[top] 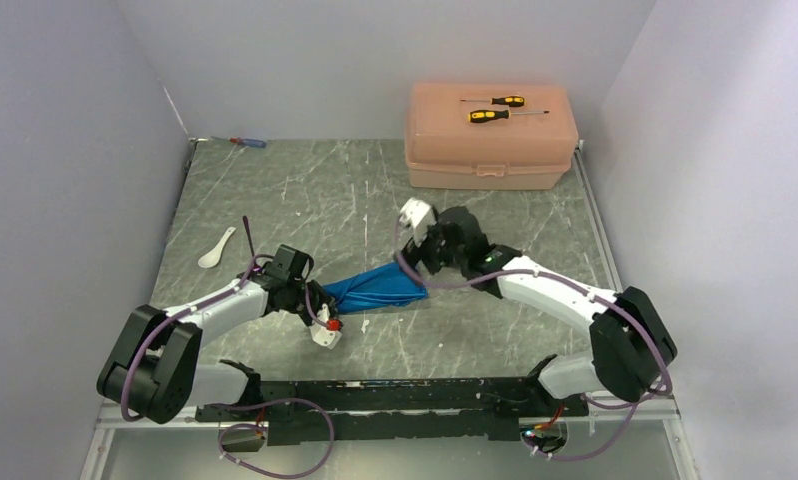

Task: Fold the napkin into a case and place the utensils inside
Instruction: Grasp the top corner of the smaller rectangle folded napkin from the folded napkin.

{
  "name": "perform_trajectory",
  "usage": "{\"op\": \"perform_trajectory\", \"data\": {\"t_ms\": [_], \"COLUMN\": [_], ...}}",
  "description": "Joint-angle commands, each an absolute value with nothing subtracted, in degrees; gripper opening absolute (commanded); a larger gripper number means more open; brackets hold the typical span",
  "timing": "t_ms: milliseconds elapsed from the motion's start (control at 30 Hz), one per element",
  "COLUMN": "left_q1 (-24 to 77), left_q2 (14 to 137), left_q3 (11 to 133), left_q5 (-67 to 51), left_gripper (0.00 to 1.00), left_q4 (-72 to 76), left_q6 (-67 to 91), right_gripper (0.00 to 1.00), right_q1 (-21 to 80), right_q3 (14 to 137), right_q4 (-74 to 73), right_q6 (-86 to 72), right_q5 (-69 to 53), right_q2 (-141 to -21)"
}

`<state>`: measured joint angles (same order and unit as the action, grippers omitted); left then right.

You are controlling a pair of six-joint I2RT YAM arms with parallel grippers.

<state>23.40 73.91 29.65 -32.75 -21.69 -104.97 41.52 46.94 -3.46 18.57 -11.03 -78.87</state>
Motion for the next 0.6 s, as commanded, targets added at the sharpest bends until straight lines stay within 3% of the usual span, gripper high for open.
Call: {"op": "perform_trajectory", "data": {"t_ms": [0, 67, 133, 300, 467, 567], "left_q1": [22.61, 22.60, 22.57, 22.29, 22.23, 22.21], "left_q2": [75.79, 75.76, 75.47, 75.36, 75.53, 75.40], "left_q3": [27.95, 27.86, 27.63, 26.93, 26.77, 26.63], "left_q5": [-31.81, -32.22, -32.31, -31.72, -31.96, -32.10], "left_gripper": [0.03, 0.03, 0.03, 0.03, 0.03, 0.03], "left_q4": [-28.07, -27.97, -27.95, -26.72, -25.62, -25.35], "left_q6": [-105.77, -105.84, -105.55, -105.16, -105.28, -105.38], "right_gripper": [1.00, 1.00, 1.00, 0.99, 0.82, 0.81], "right_q1": [31.93, 28.88, 28.85, 35.78, 37.29, 39.63], "right_q3": [49.05, 48.98, 48.19, 44.50, 52.11, 52.13], "right_q4": [10.02, 10.84, 11.60, 9.32, -6.83, -5.94], "right_q6": [-9.29, -8.92, -6.30, 14.73, 24.39, 26.54], "right_q5": [-9.84, -17.61, -17.76, -20.27, -33.33, -33.90], "right_q2": [-78.33, -80.74, -80.49, -75.57, -81.56, -84.65]}}
